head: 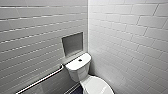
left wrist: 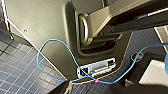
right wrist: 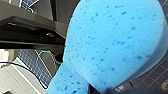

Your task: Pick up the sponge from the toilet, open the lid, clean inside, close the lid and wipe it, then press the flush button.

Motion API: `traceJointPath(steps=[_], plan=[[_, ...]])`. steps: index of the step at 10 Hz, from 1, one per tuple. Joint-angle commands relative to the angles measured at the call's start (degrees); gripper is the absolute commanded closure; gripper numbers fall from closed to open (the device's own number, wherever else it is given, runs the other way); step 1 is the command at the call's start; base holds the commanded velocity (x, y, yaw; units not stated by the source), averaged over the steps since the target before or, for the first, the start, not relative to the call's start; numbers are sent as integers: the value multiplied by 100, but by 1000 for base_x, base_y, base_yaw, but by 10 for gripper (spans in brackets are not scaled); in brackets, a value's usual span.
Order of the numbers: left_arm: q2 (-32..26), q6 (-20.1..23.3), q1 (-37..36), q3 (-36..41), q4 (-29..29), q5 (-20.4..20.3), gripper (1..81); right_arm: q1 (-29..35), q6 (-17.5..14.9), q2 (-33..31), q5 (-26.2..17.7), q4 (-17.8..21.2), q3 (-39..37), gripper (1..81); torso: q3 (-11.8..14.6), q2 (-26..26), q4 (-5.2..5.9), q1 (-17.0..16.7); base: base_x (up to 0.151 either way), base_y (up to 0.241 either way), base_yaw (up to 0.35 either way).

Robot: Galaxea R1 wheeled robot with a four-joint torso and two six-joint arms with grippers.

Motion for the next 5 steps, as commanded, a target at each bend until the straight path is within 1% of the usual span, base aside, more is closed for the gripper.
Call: traceJointPath(steps=[1, 2, 4, 5], plan=[[-22, 60, -164, 20, -51, 504, 10, 63, -10, -3, -331, -107, -47, 811, 0, 547, 0, -354, 0, 0, 0], [-22, 60, -173, 20, -43, 504, 10, 63, -10, 41, -330, -107, -127, 811, 157, 761, 0, -492, 0, 0, 0], [-13, 60, -172, 20, -34, 504, 10, 63, -10, 129, -330, -107, -250, 811, 599, 1150, 0, -741, 0, 0, 0], [-22, 60, -173, 20, -26, 504, 10, 63, -10, 147, -330, -107, -259, 811, 734, 1312, 0, -844, 0, 0, 0]])
